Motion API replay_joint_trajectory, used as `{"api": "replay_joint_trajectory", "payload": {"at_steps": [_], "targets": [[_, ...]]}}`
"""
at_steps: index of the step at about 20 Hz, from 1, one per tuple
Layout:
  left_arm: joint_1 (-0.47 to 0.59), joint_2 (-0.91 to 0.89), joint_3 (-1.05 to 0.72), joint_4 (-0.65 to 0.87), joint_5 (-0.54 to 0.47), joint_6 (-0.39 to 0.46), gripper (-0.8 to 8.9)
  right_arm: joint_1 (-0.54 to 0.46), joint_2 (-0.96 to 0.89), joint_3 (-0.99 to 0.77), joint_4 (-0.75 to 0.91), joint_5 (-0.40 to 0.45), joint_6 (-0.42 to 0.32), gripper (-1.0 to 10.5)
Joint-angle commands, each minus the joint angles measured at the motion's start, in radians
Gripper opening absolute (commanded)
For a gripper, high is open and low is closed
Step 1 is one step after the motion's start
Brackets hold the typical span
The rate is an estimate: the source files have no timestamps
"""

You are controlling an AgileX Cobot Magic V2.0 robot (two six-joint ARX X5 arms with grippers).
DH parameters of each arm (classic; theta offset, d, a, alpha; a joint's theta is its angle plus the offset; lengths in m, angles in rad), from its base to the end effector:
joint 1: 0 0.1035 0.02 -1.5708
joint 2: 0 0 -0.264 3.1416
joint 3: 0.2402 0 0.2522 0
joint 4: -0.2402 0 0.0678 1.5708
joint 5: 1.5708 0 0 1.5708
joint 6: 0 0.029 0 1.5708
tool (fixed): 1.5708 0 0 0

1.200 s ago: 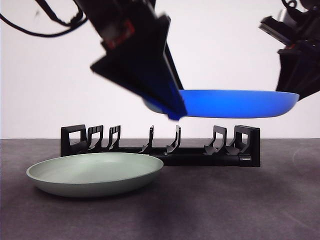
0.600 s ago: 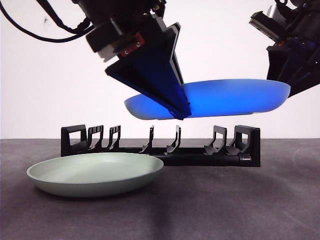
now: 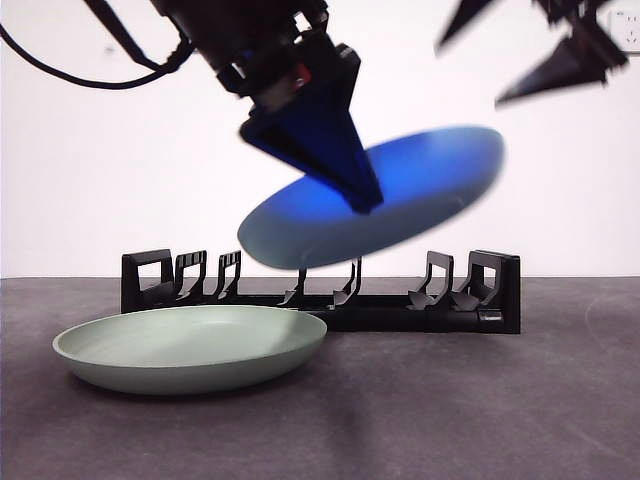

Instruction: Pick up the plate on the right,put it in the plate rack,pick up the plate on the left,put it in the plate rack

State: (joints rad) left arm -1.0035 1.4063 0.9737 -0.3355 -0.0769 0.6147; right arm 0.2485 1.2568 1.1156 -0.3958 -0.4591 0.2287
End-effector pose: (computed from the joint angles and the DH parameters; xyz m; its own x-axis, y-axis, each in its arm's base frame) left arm 0.1598 -0.2466 0.2485 0.4501 -0.5635 -0.6927 0.8780 0.1378 0.4584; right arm 0.2586 0.0789 0.3315 0.6376 0.6190 -0.4586 -0.4618 0.7836 0.4156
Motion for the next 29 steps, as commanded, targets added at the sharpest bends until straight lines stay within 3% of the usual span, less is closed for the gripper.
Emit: {"api": "replay_joint_trajectory", "payload": {"at_steps": [1, 5, 8, 13, 20, 29], "targets": [[0.092, 0.003, -0.002, 0.13, 0.012, -0.158, -0.1, -0.006, -0.074, 0.007, 0.093, 0.06, 0.051, 5.0], [0.302, 0.003, -0.002, 0.353, 0.289, -0.472, -0.09, -0.007, -0.186, 0.007, 0.126, 0.227, 0.031, 5.0], [0.414, 0.003, -0.002, 0.484, 0.427, -0.624, -0.09, -0.007, -0.217, 0.007, 0.117, 0.257, 0.016, 5.0], [0.585, 0.003, -0.002, 0.643, 0.555, -0.825, -0.1, -0.007, -0.223, 0.007, 0.086, 0.257, 0.005, 5.0], [0.784, 0.007, -0.002, 0.713, 0.679, -0.944, -0.1, -0.007, -0.217, 0.007, 0.064, 0.257, 0.005, 5.0], [0.846, 0.114, -0.002, 0.758, 0.758, -0.985, -0.1, -0.007, -0.217, 0.007, 0.064, 0.257, 0.006, 5.0]]}}
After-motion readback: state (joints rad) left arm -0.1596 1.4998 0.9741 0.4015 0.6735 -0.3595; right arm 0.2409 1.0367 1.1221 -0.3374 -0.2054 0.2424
